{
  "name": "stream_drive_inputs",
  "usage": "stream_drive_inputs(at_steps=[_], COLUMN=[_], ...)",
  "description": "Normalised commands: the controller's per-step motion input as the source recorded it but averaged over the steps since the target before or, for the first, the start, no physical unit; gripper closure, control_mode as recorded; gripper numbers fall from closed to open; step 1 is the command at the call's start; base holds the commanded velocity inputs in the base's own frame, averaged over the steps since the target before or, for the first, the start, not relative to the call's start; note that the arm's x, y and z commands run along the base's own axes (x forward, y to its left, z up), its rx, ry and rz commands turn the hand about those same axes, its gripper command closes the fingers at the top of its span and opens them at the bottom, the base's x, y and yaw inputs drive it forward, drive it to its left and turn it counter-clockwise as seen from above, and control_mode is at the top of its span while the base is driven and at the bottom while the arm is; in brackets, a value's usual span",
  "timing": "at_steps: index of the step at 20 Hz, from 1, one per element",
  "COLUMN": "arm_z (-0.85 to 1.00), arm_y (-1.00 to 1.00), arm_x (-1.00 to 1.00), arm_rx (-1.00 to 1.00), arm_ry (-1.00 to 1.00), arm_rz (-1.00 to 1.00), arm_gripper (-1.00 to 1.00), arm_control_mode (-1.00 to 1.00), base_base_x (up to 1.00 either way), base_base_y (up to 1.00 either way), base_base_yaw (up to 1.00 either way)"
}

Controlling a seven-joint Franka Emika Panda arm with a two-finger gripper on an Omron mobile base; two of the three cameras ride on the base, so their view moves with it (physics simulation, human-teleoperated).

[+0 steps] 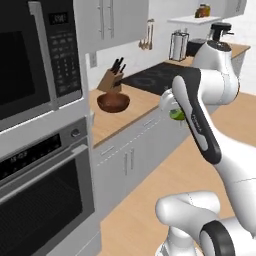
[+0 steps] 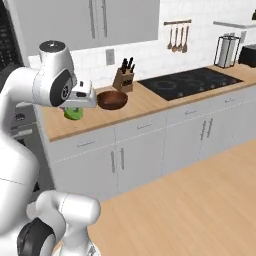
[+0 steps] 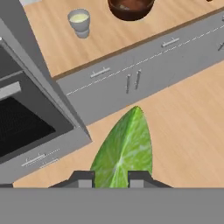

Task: Grab a lemon wedge from the fridge and one ice cube from the ice bowl, and put them in the glass of lemonade.

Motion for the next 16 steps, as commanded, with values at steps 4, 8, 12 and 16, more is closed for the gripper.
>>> stream_drive_inputs(at_steps=[4, 8, 12, 16], arm_z=[0.0, 0.0, 0.0, 0.0], arm_y=[0.0, 0.0, 0.0, 0.0], arm_x=[0.0, 0.0, 0.0, 0.0], arm_rx=[0.0, 0.0, 0.0, 0.0], arm_ry=[0.0, 0.0, 0.0, 0.0], arm_rz=[0.0, 0.0, 0.0, 0.0], arm_gripper=[1.0, 1.0, 1.0, 1.0], arm_control_mode=[1.0, 1.0, 1.0, 1.0], base_base_x=[0.82, 0.51, 0.75, 0.75], base_base_y=[-0.58, -0.32, -0.16, -0.34], base_base_yaw=[0.3, 0.55, 0.75, 0.71])
